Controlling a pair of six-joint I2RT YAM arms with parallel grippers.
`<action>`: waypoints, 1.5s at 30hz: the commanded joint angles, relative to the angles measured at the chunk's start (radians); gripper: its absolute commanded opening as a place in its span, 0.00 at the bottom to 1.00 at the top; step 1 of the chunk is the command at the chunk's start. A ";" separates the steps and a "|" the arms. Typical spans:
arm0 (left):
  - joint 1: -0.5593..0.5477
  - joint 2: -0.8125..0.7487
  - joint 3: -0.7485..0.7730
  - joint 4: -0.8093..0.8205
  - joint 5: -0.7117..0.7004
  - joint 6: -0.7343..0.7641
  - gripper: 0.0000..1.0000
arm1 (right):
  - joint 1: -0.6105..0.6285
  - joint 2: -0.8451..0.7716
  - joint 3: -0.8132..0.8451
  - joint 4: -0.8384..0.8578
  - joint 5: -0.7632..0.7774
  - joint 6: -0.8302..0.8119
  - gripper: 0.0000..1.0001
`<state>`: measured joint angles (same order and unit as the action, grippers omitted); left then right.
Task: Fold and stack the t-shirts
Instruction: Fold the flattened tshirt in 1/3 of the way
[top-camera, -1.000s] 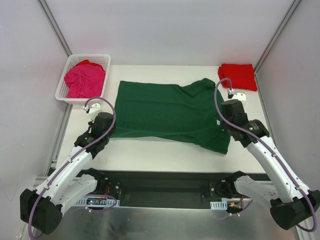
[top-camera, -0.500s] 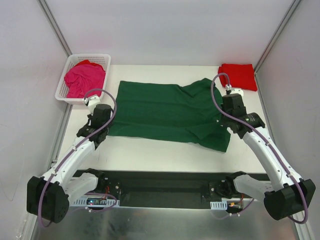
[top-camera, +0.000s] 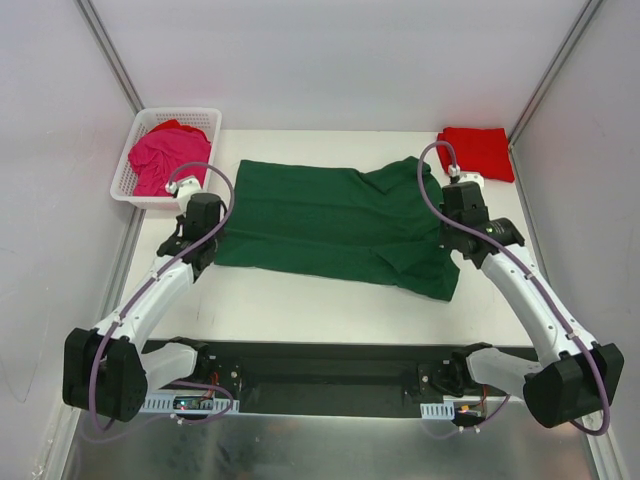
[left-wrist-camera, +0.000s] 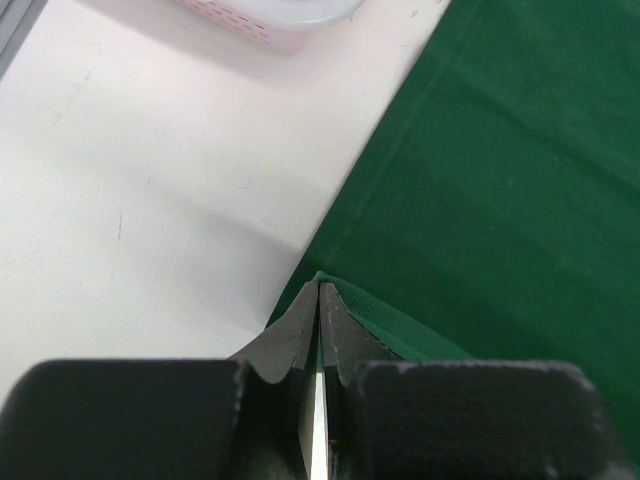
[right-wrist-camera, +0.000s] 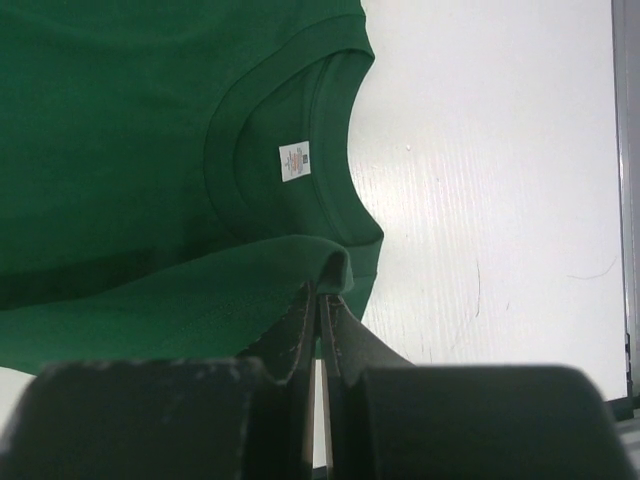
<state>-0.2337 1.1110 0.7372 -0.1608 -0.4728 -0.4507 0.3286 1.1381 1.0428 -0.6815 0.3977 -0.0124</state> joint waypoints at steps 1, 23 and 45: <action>0.016 0.024 0.037 0.047 0.005 0.027 0.00 | -0.014 0.018 0.068 0.045 0.012 -0.015 0.01; 0.017 0.170 0.007 0.144 0.007 -0.006 0.00 | -0.026 0.180 0.083 0.138 0.000 -0.017 0.01; 0.016 0.305 0.059 0.204 -0.021 0.004 0.00 | -0.026 0.296 0.105 0.194 0.007 -0.021 0.01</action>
<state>-0.2272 1.3987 0.7414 0.0093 -0.4553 -0.4564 0.3088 1.4189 1.1160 -0.5186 0.3954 -0.0200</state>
